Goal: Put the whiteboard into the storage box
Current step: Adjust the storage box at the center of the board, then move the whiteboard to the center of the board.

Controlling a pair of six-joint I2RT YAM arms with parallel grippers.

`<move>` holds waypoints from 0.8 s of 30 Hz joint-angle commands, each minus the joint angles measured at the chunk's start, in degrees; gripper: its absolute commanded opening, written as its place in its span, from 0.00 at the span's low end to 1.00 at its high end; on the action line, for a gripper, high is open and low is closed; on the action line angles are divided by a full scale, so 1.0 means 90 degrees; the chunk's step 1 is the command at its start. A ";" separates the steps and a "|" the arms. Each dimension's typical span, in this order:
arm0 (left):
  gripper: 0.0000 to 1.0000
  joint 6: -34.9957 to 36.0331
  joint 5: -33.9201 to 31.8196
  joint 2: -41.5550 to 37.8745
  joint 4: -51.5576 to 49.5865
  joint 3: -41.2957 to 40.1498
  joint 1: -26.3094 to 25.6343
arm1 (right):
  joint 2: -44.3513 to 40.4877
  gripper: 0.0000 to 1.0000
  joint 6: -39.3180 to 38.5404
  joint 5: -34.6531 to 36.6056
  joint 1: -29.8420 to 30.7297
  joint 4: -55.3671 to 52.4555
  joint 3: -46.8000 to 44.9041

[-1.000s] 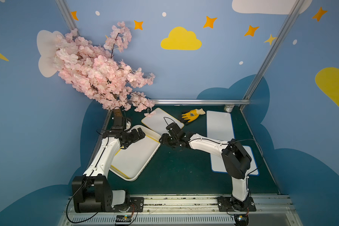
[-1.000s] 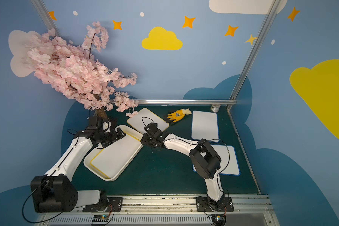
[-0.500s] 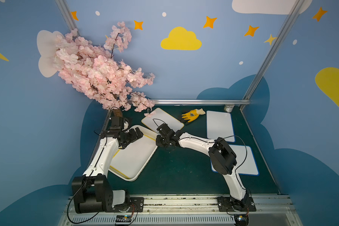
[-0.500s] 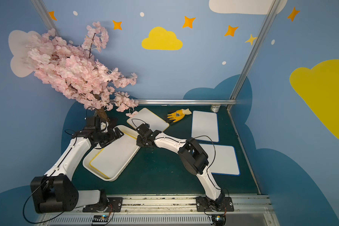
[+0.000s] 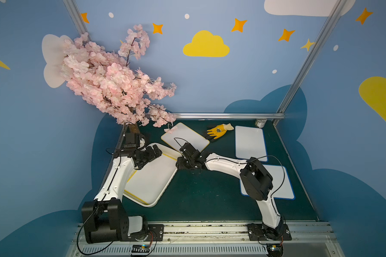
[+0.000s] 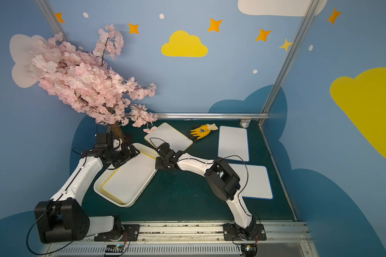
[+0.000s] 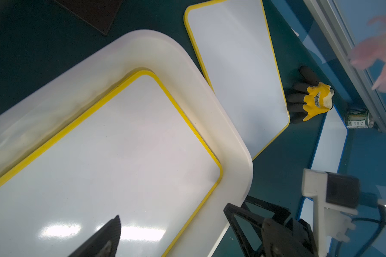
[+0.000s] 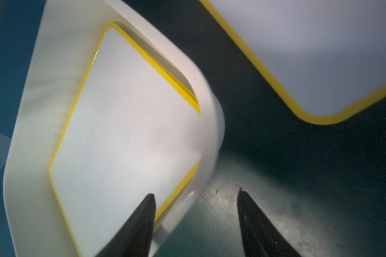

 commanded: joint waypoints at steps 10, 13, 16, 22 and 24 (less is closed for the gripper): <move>0.99 0.0101 -0.0907 -0.0649 0.0283 -0.0203 -0.1094 | -0.2936 0.74 -0.0499 0.0320 -0.1333 0.1270 -0.2677; 1.00 0.0079 -0.1391 -0.0775 0.0359 -0.0163 -0.1919 | -0.3547 0.74 -0.0606 0.0533 -0.1887 0.0928 -0.3130; 0.99 0.0015 -0.1905 -0.0638 0.0345 0.0084 -0.2909 | -0.4179 0.74 -0.0714 0.0747 -0.2523 0.0532 -0.3576; 0.99 -0.0444 -0.2489 0.0502 0.0582 0.0894 -0.4753 | -0.5268 0.77 -0.0739 0.0798 -0.4286 -0.0099 -0.4394; 0.99 -0.0584 -0.2481 0.1129 0.0646 0.1330 -0.5224 | -0.5400 0.81 -0.0744 0.0799 -0.4932 -0.0242 -0.4553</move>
